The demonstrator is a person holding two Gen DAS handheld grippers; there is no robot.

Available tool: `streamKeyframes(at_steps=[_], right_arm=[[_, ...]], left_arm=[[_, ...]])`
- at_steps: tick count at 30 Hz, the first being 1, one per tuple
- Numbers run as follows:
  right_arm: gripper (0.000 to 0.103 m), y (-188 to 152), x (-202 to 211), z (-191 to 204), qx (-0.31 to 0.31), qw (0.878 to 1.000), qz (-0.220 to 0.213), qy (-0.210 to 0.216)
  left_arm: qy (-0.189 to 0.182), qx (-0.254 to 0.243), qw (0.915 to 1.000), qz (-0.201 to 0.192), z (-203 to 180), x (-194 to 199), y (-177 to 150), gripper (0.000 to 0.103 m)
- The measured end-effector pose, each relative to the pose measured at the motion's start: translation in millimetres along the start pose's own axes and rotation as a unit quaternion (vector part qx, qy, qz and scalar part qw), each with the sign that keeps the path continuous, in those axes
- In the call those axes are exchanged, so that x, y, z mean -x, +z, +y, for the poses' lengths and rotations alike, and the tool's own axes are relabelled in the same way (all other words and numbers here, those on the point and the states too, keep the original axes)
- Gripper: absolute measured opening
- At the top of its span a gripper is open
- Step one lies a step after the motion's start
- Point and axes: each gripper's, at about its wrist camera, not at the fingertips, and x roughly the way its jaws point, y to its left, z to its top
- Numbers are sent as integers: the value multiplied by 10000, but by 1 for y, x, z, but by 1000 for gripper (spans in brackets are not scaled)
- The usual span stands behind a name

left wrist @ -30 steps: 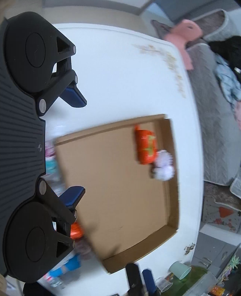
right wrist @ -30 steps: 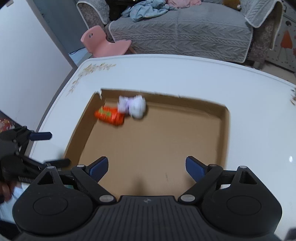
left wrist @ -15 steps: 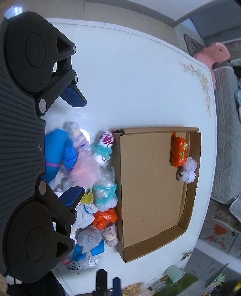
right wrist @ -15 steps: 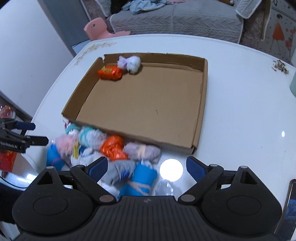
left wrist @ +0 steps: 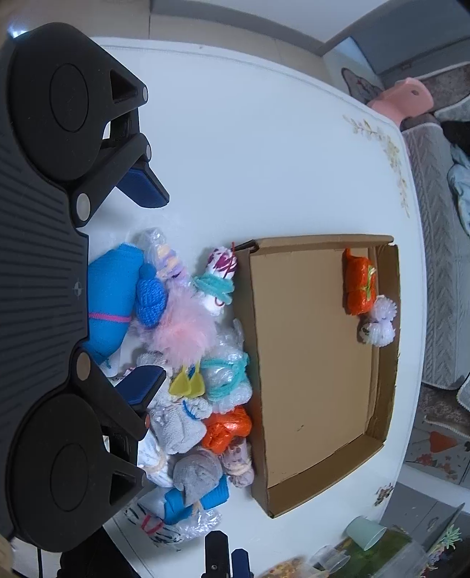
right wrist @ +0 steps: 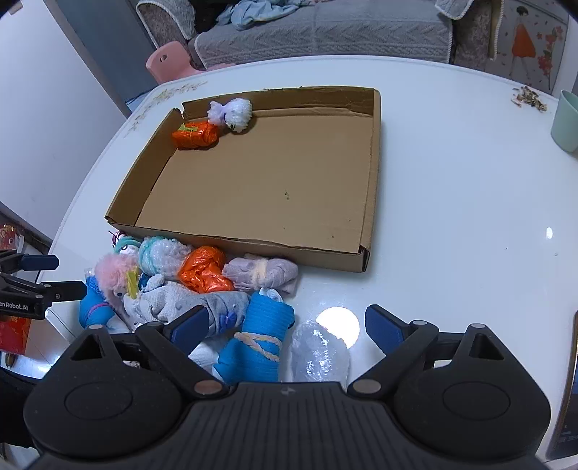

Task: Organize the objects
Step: 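Grasp the blue sock bundle with left tool while right tool grasps clear plastic bundle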

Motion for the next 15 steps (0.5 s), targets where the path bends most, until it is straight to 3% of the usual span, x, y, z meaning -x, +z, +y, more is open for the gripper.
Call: streamKeyframes(at_steps=[4,8,15], right_arm=[[92,-6,0,-1,39,10000,79,-25],[92,-12,-6,-7,17,9991,275,-335],[86,-18,-18,-9,24,9967,662,-463]], left_arm=[[51,64,9997,226,1,-11,-12,97],[46,158,9985,517,4,-25,-22,97],[49,317,9981,519,5,-30,-20,98]])
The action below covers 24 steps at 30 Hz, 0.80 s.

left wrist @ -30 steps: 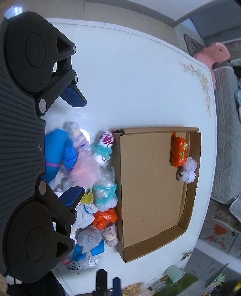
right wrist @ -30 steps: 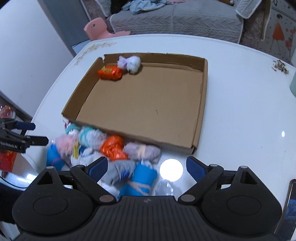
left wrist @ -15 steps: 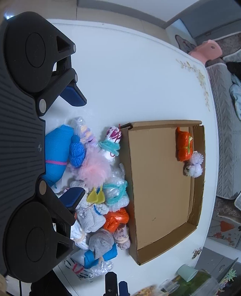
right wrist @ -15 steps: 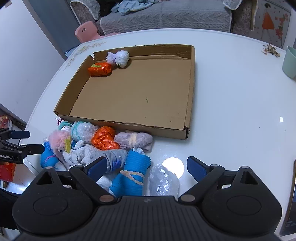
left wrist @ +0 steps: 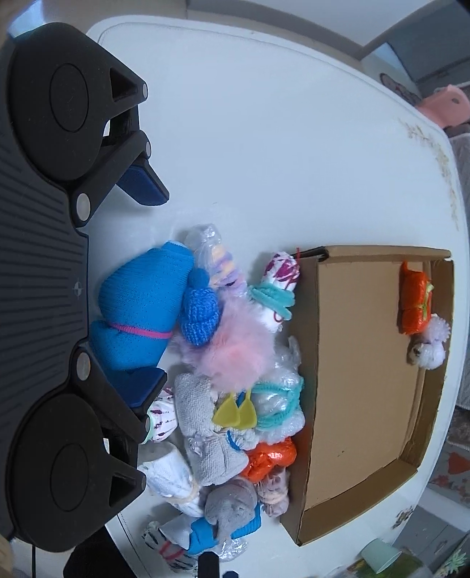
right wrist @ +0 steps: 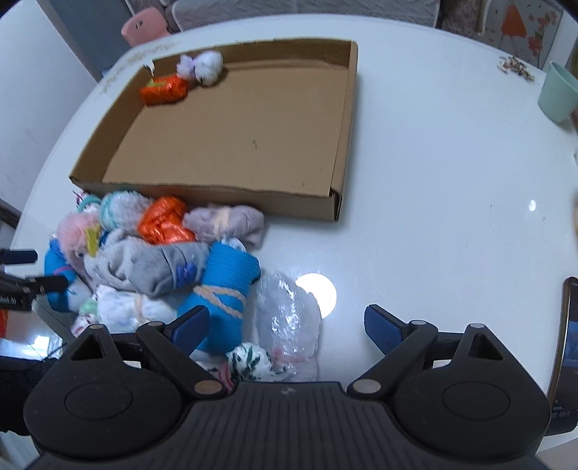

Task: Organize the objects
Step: 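Grasp the blue sock bundle with left tool while right tool grasps clear plastic bundle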

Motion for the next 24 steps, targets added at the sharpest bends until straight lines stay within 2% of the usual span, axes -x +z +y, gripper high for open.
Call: streamKeyframes(at_steps=[2,4,5,12,16,19,23,24], right_arm=[[76,-1,-2,-1,2,10000,75,-49],[61,-2,-6,-4,-69,9998,170,-84],[58,-3,-8,-6,-96,9997,225,-92],[52,-8,-12,-6,-35,9992,346,-172],[37,-12,-14,-6,0,9990,400,-198],[32,-15,-13,-6,60,9990,389,-203],[30,-15,-8,-7,65,9994,319,-149],[30,-16,-6,-8,41,9995,292,-138]], left_arm=[[-9,25,10000,-29,-1,-1,0,99],[-27,46,10000,-12,-3,-3,0,99],[-43,72,10000,19,-3,-5,0,99],[-28,79,9999,111,-9,-16,-5,98],[12,69,9997,219,-8,-22,-10,93],[51,5,9998,194,-9,-20,-11,88],[77,-55,9998,175,-12,-16,-8,70],[50,-19,9998,207,-11,-15,-8,68]])
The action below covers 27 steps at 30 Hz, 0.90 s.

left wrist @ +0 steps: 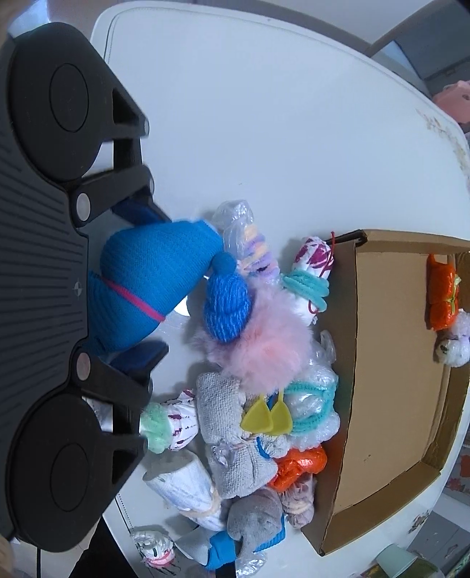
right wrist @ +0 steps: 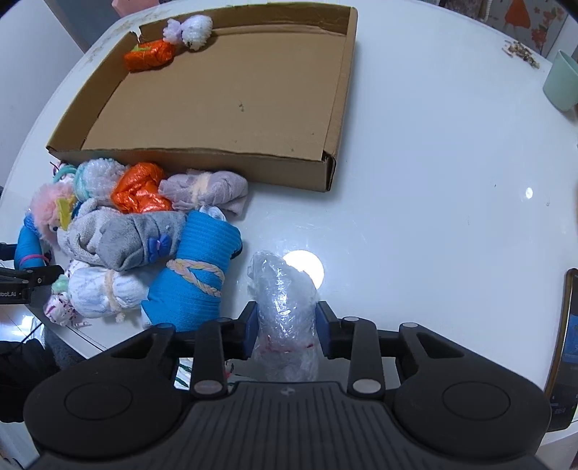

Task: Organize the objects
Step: 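Grasp the blue sock bundle with left tool while right tool grasps clear plastic bundle, then carry both bundles into the tray and open both tools to release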

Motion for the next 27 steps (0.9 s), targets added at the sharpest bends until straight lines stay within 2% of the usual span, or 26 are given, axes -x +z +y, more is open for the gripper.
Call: streamKeyframes(at_steps=[7,9,15,17,21,27], right_arm=[[30,-5,14,-11,-185,9996,-208,101],[30,-3,13,-3,-233,9993,-284,91],[30,-11,29,-18,-411,9976,-523,180],[30,-4,35,-22,-453,9969,-606,218],[30,6,55,-29,-530,9944,-852,319],[30,47,62,-16,-311,9906,-1256,436]], left_arm=[[57,17,9999,92,7,6,0,66],[111,28,9999,88,9,12,1,65],[291,82,9995,27,21,34,8,65],[352,100,9993,-96,25,44,14,65],[223,80,9983,-531,29,71,40,65],[175,-534,9909,-1223,11,83,112,65]])
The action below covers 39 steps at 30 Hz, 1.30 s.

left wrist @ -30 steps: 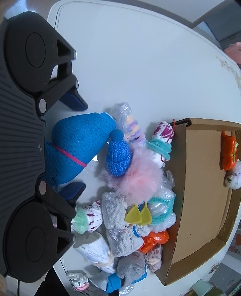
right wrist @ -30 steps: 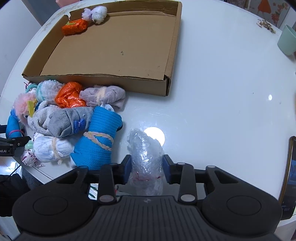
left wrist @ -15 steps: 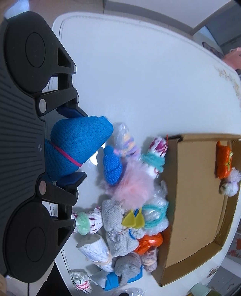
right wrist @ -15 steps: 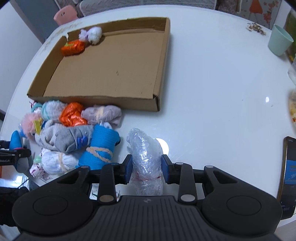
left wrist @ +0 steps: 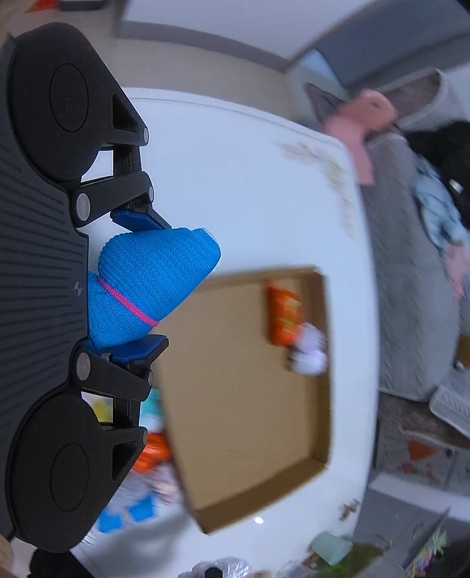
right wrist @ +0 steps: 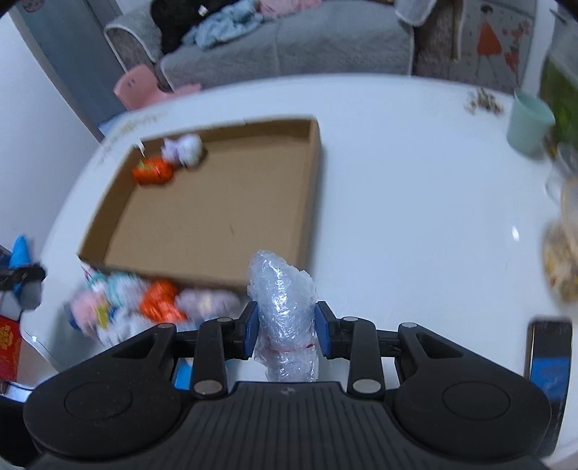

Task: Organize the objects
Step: 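Carry both bundles into the tray and open both tools to release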

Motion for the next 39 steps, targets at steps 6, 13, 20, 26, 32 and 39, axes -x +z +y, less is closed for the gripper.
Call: streamKeyframes(at_steps=[6,13,20,26,32,39], right_arm=[[30,64,-12,34,364,9977,-304,475],[30,116,-86,85,420,9938,9,1032],[30,127,-162,118,509,9925,584,951],[30,127,-181,129,627,9914,727,886],[36,129,-183,132,620,9914,769,857],[47,127,-174,132,774,9912,777,745]], left_arm=[[-217,-959,9943,-406,-39,-38,52,65],[-281,-1622,9861,-216,-61,-110,58,65],[-238,-1678,9855,17,-47,-147,44,65],[-322,-1640,9859,-67,-37,-155,44,66],[-284,-1740,9843,-74,-40,-153,42,71],[-278,-1706,9849,-132,-42,-142,41,81]])
